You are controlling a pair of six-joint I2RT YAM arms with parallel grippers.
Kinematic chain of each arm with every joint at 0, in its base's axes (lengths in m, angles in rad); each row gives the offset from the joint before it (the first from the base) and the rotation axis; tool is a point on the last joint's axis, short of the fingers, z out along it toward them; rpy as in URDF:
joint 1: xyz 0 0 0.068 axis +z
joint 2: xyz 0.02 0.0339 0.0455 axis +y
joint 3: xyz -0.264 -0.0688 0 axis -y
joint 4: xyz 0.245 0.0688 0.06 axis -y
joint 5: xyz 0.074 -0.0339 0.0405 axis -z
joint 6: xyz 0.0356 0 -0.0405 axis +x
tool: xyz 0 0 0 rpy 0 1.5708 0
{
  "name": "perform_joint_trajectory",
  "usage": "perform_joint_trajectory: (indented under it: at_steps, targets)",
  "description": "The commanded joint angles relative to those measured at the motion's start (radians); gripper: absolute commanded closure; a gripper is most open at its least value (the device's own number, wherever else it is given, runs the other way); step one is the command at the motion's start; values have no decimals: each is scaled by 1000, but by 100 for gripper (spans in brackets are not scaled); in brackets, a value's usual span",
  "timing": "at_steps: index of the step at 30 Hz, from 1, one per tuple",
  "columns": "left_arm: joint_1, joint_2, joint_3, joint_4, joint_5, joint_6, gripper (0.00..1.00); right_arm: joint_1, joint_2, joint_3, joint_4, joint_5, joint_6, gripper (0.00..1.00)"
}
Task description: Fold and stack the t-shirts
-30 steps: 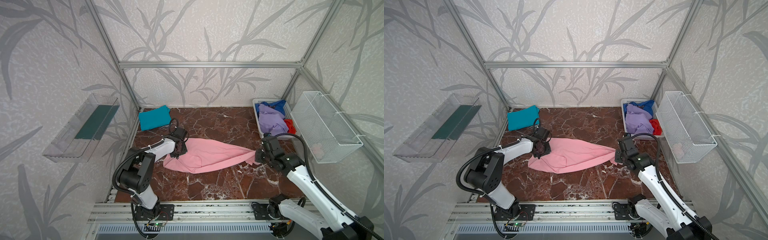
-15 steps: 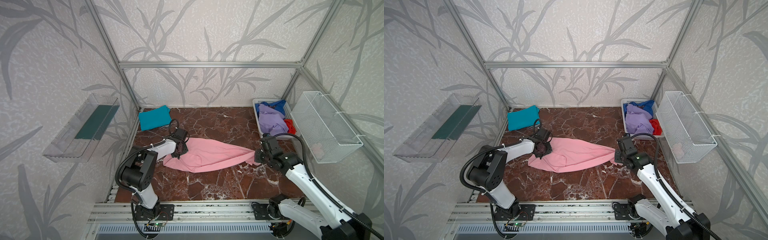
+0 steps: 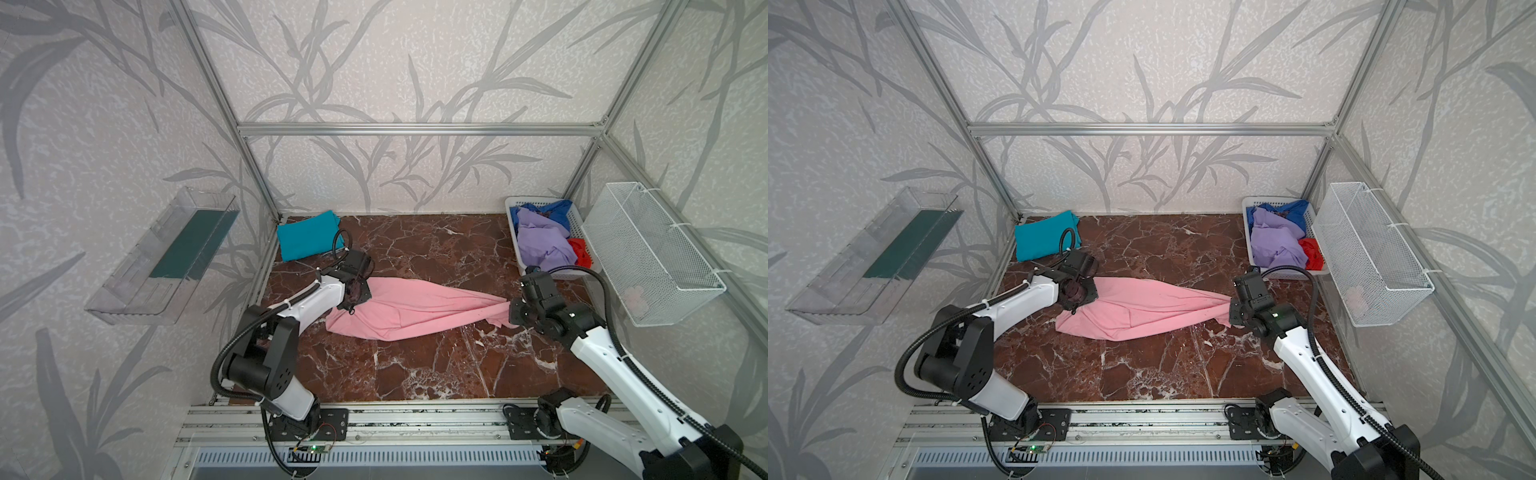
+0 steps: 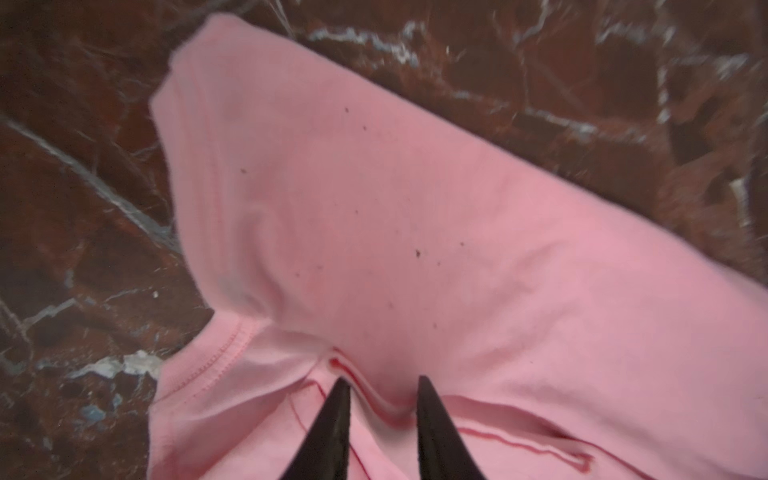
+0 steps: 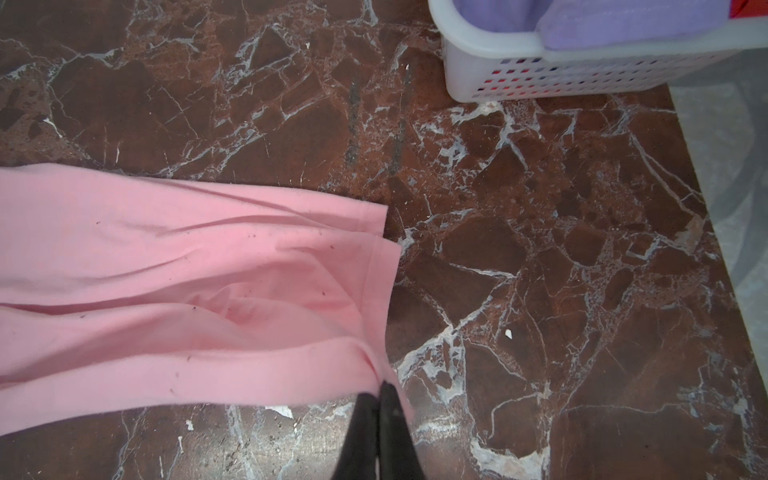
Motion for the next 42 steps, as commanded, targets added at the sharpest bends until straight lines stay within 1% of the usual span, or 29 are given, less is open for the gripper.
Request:
perform_joint_trajectory:
  at_steps: [1,2,4,5,6,7,10,14,19,28,31,34,36,42]
  targets:
    - [5,-37,24,-67,-53,13,59,-4,-1,16,-10,1,6,100]
    - [5,-35,17,-70,-49,11,56,-4,-5,13,-9,1,8,100]
    - [5,-25,-4,-60,-38,0,55,-4,-8,10,-12,3,6,100]
    - [5,-18,-19,-51,-31,-7,56,-5,-8,10,-15,5,4,100]
    - [5,-13,-30,-43,-26,-11,63,-4,-8,10,-17,5,2,100]
    - [5,-7,-42,-35,-20,-17,66,-4,-9,12,-16,7,-1,100]
    - [5,12,-69,-9,-25,-24,66,-4,-9,12,-16,10,-4,100]
    - [6,68,-67,1,-38,-29,68,-5,5,12,-10,4,-2,100]
    - [10,130,-61,25,-42,-33,66,-5,12,7,-7,-1,3,100]
    - [23,218,-30,80,-2,-30,65,-5,15,6,-15,5,12,100]
    - [24,216,-13,73,10,-32,64,-5,15,7,-22,8,14,100]
    - [24,190,2,48,20,-29,59,-5,19,13,-26,14,12,100]
    - [26,166,14,29,24,-22,57,-6,23,16,-32,16,11,100]
    - [32,101,49,-6,16,-8,56,-4,25,20,-28,18,21,100]
